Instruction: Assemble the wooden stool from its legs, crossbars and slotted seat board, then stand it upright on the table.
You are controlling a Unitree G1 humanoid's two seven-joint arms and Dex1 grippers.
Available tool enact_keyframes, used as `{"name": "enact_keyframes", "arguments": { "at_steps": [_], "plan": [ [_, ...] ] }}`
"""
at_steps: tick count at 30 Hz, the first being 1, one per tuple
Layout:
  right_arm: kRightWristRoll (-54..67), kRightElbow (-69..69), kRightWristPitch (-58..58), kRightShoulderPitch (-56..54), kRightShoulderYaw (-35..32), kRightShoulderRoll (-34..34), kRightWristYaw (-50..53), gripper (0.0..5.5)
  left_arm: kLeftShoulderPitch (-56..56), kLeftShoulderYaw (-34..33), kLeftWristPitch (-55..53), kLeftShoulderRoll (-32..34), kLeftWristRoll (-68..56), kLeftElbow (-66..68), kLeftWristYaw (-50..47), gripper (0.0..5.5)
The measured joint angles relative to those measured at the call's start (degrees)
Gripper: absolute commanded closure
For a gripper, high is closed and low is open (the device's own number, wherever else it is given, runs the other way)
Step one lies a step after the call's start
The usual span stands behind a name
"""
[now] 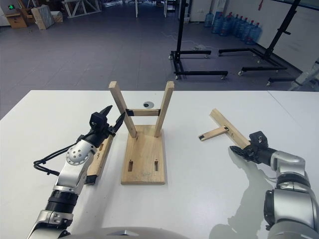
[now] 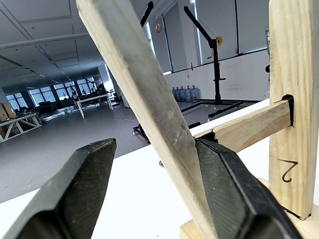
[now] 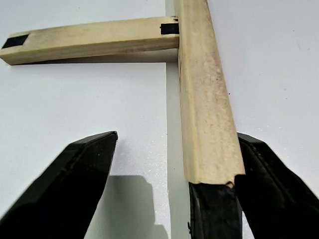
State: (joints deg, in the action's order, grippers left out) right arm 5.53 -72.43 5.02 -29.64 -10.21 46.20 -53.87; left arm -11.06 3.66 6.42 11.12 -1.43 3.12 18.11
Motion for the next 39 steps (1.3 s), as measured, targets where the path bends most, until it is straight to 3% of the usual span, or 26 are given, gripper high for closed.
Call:
{"name": "enact_keyframes", "arguments": {
  "at_steps": [2, 9, 17, 24, 28, 30, 33, 39],
  "plan": [
    [0.0, -0.2, 0.0, 0.1, 0.0, 0.0, 0.0, 1.71, 0.0, 0.0, 0.0, 0.0, 0.0, 0.0, 0.0, 2.61],
    [0.7, -1.3, -0.1, -0.1, -1.7, -2.3, 8.3, 2.94, 0.0, 0.4, 0.2, -0.1, 0.0, 0.7, 0.0, 2.61],
    [1.5, -0.7, 1.4, 0.2, -2.9, -5.7, 9.3, 4.33, -0.8, 1.0, 0.7, -0.1, 0.1, 1.6, 0.4, 2.61],
    [4.5, 0.0, 0.1, 0.7, -5.6, -7.1, 9.4, 4.37, -0.8, 0.7, 0.8, -0.5, -1.0, 1.7, 0.8, 2.61],
    [12.8, 2.2, -3.6, 1.5, -12.0, -10.7, 2.8, 4.37, -0.2, -1.5, -2.1, -1.2, -13.3, -1.4, 8.0, 2.61],
    [19.9, 8.6, -10.8, 4.7, -15.1, -13.3, -6.7, 4.37, 2.0, -2.3, -6.9, -0.5, -22.6, -5.4, 14.8, 2.61],
    [30.2, 24.4, -24.0, 11.0, -17.2, -15.7, -12.8, 4.37, 4.6, -2.5, -12.1, 1.3, -29.7, -8.0, 21.1, 2.61],
    [58.3, 57.9, -46.1, 16.8, -24.2, -22.1, -4.2, 4.37, 5.2, -4.5, -18.7, 3.2, -37.7, -10.0, 26.1, 2.61]
  ]
}}
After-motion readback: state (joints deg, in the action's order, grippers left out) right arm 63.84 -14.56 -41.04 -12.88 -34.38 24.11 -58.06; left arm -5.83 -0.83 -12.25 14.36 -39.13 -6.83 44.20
